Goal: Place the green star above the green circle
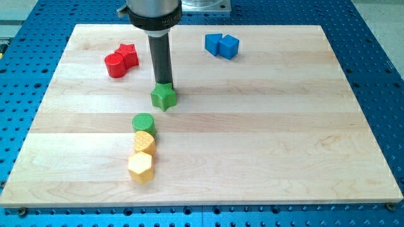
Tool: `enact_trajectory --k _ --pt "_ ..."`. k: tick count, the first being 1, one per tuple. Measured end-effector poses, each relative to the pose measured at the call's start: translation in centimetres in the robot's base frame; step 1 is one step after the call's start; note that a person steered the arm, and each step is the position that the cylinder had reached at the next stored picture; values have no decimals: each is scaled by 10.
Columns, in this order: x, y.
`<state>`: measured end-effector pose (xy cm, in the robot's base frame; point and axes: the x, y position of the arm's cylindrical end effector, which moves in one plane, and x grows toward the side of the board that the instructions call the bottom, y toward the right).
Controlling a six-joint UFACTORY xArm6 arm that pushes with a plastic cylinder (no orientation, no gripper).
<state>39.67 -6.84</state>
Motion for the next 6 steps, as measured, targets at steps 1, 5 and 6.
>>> enact_trajectory --k 1,5,6 --pt "-2 38" --pt "14 -13" --pt "14 -15"
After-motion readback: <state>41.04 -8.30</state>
